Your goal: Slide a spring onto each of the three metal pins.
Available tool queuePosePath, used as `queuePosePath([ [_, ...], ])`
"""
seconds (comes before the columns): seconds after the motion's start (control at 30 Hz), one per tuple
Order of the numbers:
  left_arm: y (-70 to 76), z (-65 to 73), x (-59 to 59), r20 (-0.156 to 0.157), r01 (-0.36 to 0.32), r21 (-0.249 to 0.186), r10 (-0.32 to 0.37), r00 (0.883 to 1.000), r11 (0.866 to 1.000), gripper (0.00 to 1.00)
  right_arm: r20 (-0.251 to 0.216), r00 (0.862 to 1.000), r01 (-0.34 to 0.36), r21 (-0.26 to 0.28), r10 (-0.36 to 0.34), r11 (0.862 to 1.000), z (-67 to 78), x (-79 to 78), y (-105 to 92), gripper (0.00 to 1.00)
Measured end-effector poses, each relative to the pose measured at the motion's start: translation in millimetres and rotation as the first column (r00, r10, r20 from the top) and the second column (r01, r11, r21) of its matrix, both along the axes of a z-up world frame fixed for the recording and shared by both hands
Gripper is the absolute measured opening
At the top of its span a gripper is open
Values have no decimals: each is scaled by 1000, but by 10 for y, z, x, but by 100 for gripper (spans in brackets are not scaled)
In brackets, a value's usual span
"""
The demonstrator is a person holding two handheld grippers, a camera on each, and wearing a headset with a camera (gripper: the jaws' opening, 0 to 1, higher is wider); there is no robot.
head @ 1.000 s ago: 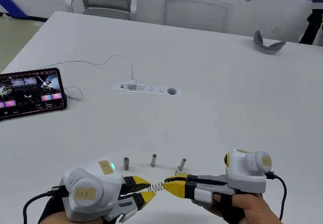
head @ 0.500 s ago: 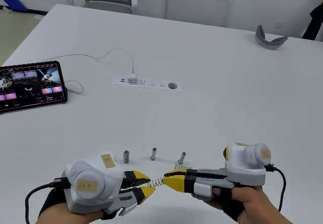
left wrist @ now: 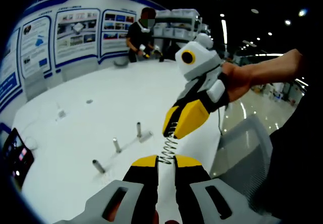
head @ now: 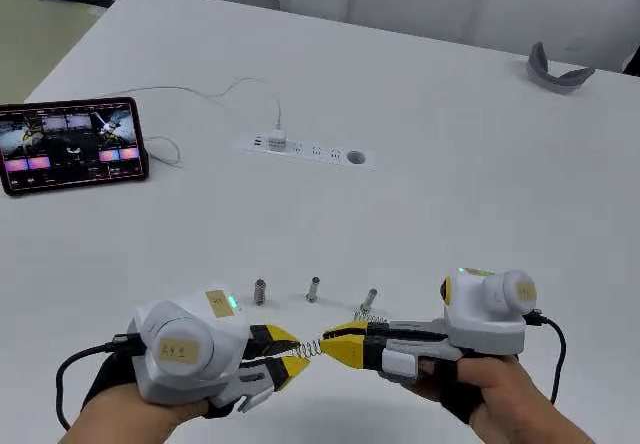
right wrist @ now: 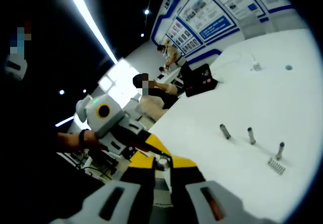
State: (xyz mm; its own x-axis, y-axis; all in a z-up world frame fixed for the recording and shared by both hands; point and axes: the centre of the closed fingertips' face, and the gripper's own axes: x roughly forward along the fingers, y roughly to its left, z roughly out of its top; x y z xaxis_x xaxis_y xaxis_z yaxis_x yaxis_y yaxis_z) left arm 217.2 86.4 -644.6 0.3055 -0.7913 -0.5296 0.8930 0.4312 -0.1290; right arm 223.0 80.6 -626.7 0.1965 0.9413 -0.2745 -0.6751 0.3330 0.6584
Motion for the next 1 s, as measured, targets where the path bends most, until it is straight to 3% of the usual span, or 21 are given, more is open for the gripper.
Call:
queuePosePath([
  [0.33, 74, -54, -38, -13, -19, 9, 19, 1000, 1000, 11, -11, 999, -33, -21, 33, 999, -71, -60, 92, 12],
  [0.73, 133, -51, -5, -7, -44, -1, 44, 999, 999, 11, 1, 998, -62, -53, 62, 997, -72, -51, 146, 12],
  [1.0, 111, -96, -33, 6, -35, 12, 35, 999, 999, 12, 20, 993, -113, -126, 116, 986, -100, -61, 160, 12],
])
